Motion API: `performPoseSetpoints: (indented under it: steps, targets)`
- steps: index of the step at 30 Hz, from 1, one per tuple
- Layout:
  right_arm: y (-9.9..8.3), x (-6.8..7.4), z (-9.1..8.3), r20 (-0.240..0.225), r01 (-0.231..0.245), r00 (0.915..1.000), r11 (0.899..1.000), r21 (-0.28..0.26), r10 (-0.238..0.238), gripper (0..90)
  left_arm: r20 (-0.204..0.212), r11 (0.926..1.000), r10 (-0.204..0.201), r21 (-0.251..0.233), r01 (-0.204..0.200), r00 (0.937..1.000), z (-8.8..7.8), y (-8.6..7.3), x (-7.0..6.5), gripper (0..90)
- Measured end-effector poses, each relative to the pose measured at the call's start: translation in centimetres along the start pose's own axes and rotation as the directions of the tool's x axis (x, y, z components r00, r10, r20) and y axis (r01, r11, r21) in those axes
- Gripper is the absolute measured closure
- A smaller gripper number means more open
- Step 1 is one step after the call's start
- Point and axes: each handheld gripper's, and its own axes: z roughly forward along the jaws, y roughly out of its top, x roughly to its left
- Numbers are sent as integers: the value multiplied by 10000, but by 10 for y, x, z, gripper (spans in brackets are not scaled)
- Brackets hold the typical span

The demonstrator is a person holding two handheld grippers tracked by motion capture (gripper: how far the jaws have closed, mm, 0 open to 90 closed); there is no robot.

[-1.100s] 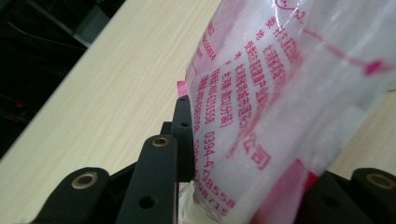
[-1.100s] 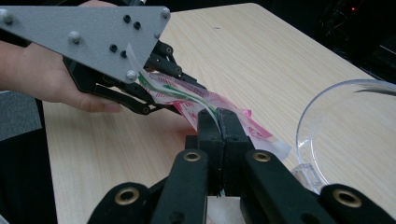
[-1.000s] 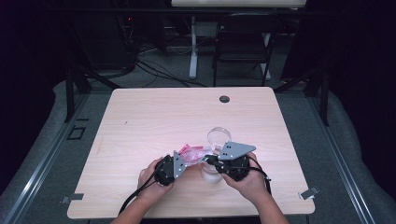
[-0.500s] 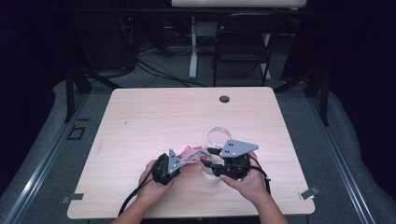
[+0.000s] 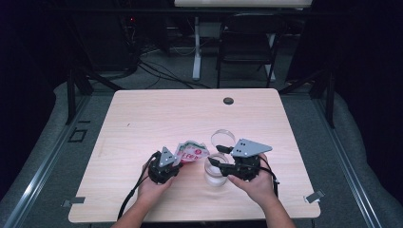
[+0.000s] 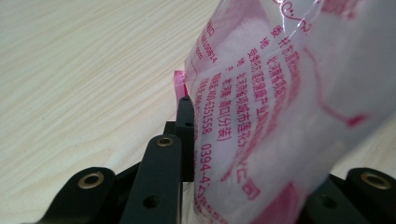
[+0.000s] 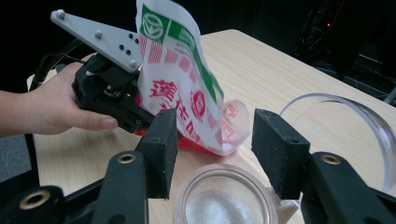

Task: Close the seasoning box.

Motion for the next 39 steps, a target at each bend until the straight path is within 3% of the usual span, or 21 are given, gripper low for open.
performPoseSetpoints:
  steps: [2,13,16,17,18,22,28,31,35,39]
  targets:
    - [0,-1,-1,46,-45,10000,10000,-32,45,501,110,9991,-408,-128,409,9991,-2,0,6,763]
    - [-2,-5,-3,168,-226,9996,9995,-202,230,481,-338,9908,-1171,-729,1144,9925,-20,-1,26,768]
    - [-2,-7,-5,213,-262,9994,9992,-301,268,481,-686,9827,-1616,-1023,1542,9845,-30,-2,37,771]
    - [-2,-7,-5,213,-262,9994,9992,-301,268,481,-686,9827,-1616,-1023,1542,9845,-30,-2,37,771]
    - [-1,-8,-7,259,-266,9993,9992,-313,274,481,-920,9796,-1782,-1105,1678,9797,-36,-2,42,771]
    - [1,-9,-9,291,-365,9989,9986,-392,376,481,-1483,9812,-1699,-1173,1533,9742,-47,2,48,771]
    - [3,-14,-11,248,-586,9979,9977,-337,594,486,-2595,9849,-1701,-773,1551,9506,-67,-3,65,771]
    - [4,-13,-10,242,-525,9983,9979,-384,534,492,-2911,9808,-1937,-776,1786,9369,-74,-12,75,771]
    - [5,-14,-8,282,-559,9980,9974,-445,572,492,-3238,9716,-2352,-1019,2134,9164,-82,-24,86,771]
    - [4,-14,-5,268,-567,9980,9976,-400,578,490,-3228,9578,-2864,-1221,2604,9021,-85,-36,93,770]
